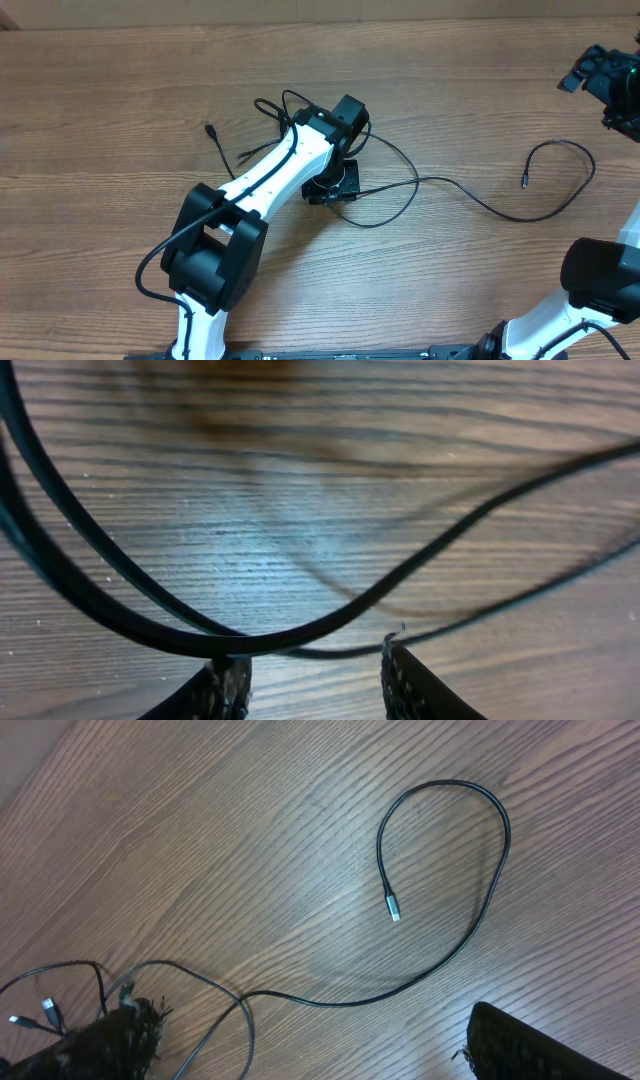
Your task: Untangle cables
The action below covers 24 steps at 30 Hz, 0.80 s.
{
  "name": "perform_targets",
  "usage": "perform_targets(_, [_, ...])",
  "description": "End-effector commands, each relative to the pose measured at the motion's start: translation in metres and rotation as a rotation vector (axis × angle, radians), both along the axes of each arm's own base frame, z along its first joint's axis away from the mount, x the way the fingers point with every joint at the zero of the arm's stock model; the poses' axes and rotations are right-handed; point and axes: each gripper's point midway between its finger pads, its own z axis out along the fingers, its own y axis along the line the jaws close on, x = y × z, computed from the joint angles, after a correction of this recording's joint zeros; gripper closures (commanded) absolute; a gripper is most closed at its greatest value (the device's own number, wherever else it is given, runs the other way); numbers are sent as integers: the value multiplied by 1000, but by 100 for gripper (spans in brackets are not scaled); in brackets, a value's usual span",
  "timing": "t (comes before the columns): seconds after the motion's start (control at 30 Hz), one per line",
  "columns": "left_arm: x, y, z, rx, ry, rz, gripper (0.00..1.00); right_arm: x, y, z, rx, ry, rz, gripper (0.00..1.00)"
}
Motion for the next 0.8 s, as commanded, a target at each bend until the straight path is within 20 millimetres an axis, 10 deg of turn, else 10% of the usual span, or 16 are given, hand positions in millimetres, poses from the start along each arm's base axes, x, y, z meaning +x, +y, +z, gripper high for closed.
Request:
perform_targets(0.0, [4, 11, -8, 69, -11, 60, 59, 2, 2, 0, 2, -5, 13, 3])
perform_targets(0.77, [-3, 10, -37, 132, -70, 135, 58, 3, 2, 0, 0, -8, 13, 3])
